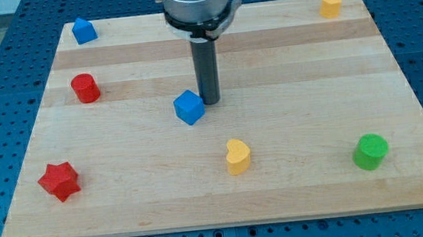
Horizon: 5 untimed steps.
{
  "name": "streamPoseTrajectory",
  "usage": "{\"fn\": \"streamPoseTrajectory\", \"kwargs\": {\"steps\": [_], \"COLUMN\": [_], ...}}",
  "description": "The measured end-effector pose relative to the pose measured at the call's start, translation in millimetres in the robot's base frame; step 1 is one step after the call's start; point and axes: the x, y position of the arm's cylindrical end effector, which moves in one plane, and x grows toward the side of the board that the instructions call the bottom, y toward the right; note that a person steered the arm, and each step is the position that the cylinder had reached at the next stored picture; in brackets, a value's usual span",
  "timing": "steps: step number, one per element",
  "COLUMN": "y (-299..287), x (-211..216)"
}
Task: Move the blue cube right to the red star
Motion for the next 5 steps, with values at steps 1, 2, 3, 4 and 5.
{"fn": "streamPoseTrajectory", "kwargs": {"steps": [1,2,3,4,5], "y": [-36.0,-102.3,-98.1,-111.5,-141.0], "x": [13.3,46.9,39.9,27.3,63.9]}}
